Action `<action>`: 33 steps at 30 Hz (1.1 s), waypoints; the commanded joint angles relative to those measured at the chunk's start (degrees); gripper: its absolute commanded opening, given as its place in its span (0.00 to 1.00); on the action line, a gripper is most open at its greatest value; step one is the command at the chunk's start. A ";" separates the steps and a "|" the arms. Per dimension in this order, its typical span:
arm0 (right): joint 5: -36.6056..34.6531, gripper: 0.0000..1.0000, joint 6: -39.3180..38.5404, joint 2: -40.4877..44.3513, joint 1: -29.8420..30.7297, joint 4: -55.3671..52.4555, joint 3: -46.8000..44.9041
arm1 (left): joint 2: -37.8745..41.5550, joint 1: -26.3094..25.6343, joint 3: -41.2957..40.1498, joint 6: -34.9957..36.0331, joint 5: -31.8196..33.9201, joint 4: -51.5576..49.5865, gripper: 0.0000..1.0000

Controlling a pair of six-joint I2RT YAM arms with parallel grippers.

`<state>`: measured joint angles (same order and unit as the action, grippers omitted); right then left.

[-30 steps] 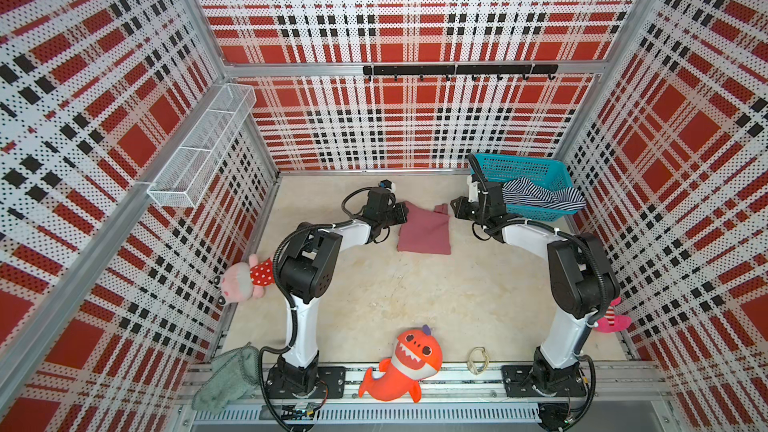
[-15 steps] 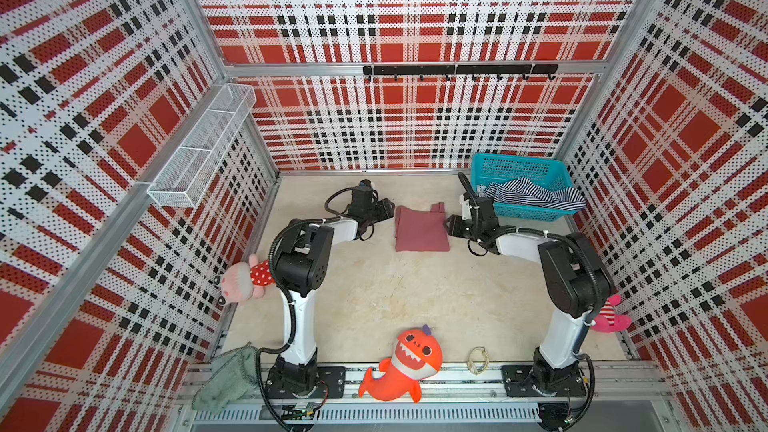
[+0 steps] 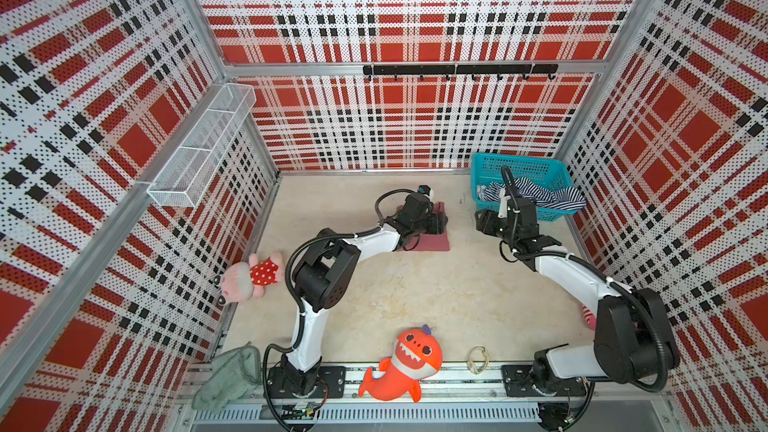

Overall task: Fold and stack tank tops
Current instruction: Move the tank top to the top-left of the table.

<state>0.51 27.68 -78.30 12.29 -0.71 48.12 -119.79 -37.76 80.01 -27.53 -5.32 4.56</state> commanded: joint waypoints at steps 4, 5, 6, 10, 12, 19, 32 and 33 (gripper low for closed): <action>-2.71 0.69 -2.92 7.30 -2.59 -5.86 -1.23 | -5.81 7.35 -3.02 -1.52 4.07 -0.23 0.65; -2.86 0.69 -2.98 8.10 -2.86 -6.50 -1.20 | -6.18 8.36 -2.74 -1.02 4.12 -0.33 0.65; -3.05 0.69 -3.09 8.99 -3.06 -6.90 -1.26 | -6.69 9.39 -1.95 -0.23 4.33 -1.27 0.65; -3.94 0.69 -3.06 11.85 -3.41 -7.46 -1.56 | -10.20 13.02 4.45 4.34 5.11 -8.11 0.65; -4.29 0.69 -2.85 12.98 -3.50 -7.46 -1.78 | -11.93 14.91 8.11 6.07 5.22 -11.46 0.66; -5.15 0.68 -3.53 16.60 -4.02 -8.88 -3.09 | -21.89 25.03 27.44 11.95 4.20 -25.02 0.69; -5.29 0.68 -5.77 25.09 -9.94 -14.58 -4.71 | -23.47 39.14 33.93 20.14 6.45 -37.91 0.70; -4.93 0.68 -5.75 24.73 -10.37 -14.43 -4.62 | -22.36 39.95 32.01 21.42 7.68 -37.87 0.70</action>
<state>-4.78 23.05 -53.95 3.05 -13.98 43.53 -142.74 0.71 116.53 -10.41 -1.69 -22.63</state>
